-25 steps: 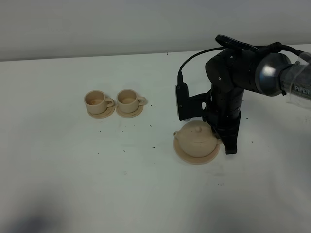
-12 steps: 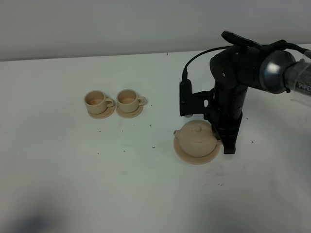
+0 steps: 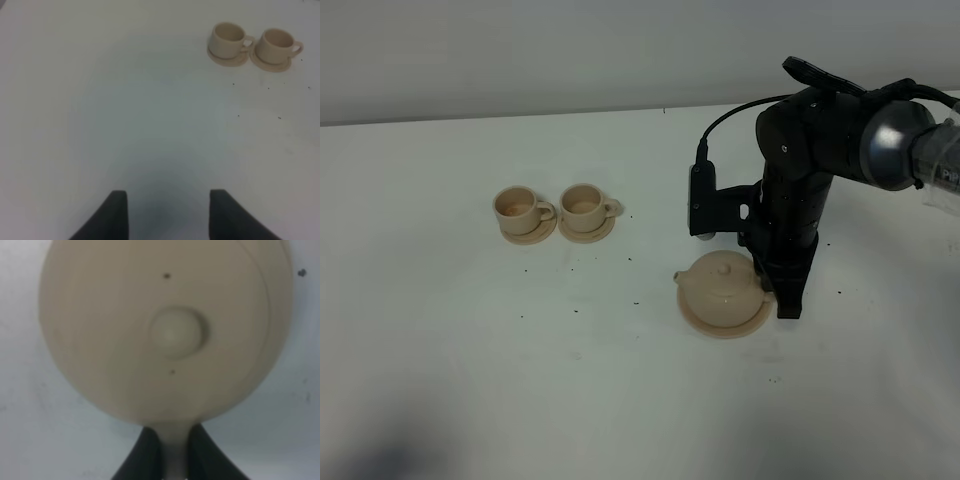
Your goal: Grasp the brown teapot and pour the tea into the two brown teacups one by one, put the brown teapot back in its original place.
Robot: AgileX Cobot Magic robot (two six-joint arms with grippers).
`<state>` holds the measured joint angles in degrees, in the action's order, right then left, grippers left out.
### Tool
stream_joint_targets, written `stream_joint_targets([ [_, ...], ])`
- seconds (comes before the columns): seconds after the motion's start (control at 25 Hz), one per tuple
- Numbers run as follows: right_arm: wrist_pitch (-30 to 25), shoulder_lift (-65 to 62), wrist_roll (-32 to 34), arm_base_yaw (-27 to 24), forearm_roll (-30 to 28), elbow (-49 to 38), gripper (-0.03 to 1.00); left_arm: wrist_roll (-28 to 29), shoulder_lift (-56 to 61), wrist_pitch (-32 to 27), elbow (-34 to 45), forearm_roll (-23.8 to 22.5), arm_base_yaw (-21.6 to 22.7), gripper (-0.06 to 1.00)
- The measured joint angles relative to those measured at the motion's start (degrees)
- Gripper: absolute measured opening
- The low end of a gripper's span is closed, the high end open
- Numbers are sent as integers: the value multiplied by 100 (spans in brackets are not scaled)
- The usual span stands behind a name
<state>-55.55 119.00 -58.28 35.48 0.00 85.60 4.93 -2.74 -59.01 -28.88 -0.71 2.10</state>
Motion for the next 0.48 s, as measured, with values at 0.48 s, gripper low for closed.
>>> stream_joint_targets([
  [0.48, 29, -107, 64, 5, 56, 61, 11, 0, 0, 0, 0, 0, 0, 40],
])
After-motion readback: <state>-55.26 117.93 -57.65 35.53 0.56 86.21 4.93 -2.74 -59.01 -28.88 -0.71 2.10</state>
